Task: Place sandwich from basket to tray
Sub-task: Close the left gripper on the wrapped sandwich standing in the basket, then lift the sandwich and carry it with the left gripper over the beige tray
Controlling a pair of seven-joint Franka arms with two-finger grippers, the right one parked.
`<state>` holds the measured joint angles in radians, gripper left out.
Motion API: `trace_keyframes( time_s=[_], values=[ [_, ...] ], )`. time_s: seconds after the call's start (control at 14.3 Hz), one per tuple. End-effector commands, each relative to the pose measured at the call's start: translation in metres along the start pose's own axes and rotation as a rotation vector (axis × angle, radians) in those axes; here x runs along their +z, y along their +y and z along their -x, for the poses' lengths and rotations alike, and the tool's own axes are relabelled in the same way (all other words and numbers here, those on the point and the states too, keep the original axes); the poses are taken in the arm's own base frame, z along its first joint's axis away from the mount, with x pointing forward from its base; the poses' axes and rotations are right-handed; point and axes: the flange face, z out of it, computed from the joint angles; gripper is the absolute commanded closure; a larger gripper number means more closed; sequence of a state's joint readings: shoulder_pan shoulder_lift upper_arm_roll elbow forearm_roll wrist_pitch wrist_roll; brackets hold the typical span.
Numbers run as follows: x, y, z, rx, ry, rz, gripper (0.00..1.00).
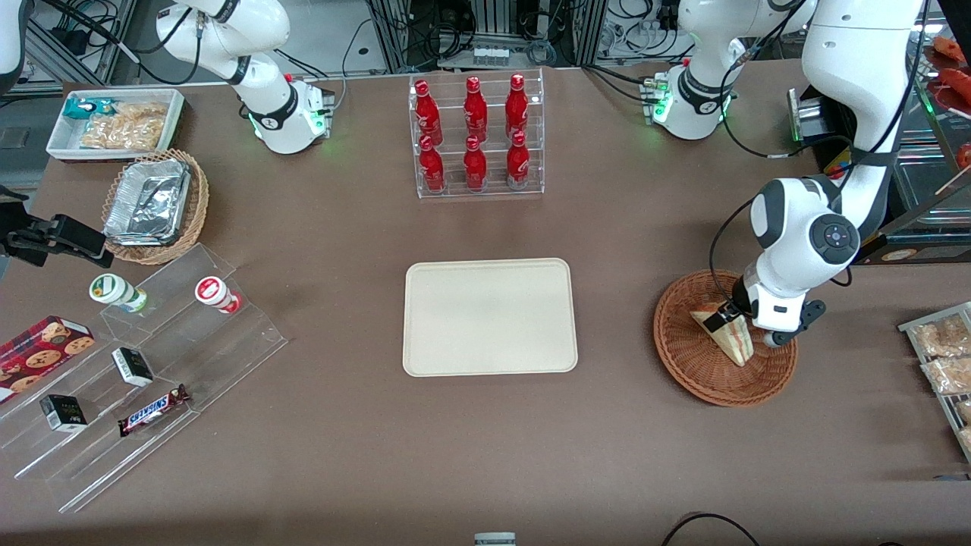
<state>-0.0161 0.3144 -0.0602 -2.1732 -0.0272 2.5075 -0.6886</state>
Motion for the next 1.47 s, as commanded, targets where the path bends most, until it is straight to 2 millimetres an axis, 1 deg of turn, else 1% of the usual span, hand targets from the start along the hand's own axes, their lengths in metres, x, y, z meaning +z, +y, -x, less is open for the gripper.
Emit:
trace_keyframes(
  time_s=[0.0, 0.07, 0.14, 0.21, 0.28, 0.42, 0.49, 0.63, 0.7, 0.77, 0.84, 0.91, 0.98, 1.05, 1.12, 1.19, 1.33, 1.4],
  values=[
    [0.007, 0.007, -0.009, -0.070, 0.002, 0.012, 0.15],
    [0.008, 0.007, -0.009, -0.070, 0.001, 0.011, 0.31],
    [0.008, 0.005, -0.010, -0.067, 0.000, 0.009, 0.56],
    [0.006, 0.006, -0.010, -0.055, 0.001, 0.009, 0.84],
    [0.003, 0.007, -0.010, -0.047, 0.005, 0.007, 0.88],
    [-0.005, 0.009, -0.012, -0.041, 0.008, 0.006, 0.92],
    [-0.012, 0.012, -0.010, 0.006, -0.004, -0.012, 0.94],
    [-0.039, 0.026, -0.013, 0.150, -0.013, -0.016, 0.95],
    [-0.056, 0.041, -0.014, 0.182, -0.020, -0.016, 0.95],
    [-0.072, 0.060, -0.013, 0.212, -0.035, -0.022, 0.94],
    [-0.084, 0.080, -0.007, 0.246, -0.059, -0.038, 0.94],
    [-0.094, 0.103, 0.000, 0.293, -0.079, -0.051, 0.94],
    [-0.100, 0.120, 0.003, 0.324, -0.094, -0.061, 0.93],
    [-0.102, 0.145, 0.012, 0.370, -0.102, -0.071, 0.91],
    [-0.100, 0.167, 0.023, 0.408, -0.102, -0.079, 0.90],
    [-0.093, 0.191, 0.040, 0.427, -0.105, -0.078, 0.90],
    [-0.075, 0.225, 0.076, 0.449, -0.114, -0.087, 0.92],
    [-0.072, 0.242, 0.091, 0.473, -0.111, -0.077, 0.92]
  ],
)
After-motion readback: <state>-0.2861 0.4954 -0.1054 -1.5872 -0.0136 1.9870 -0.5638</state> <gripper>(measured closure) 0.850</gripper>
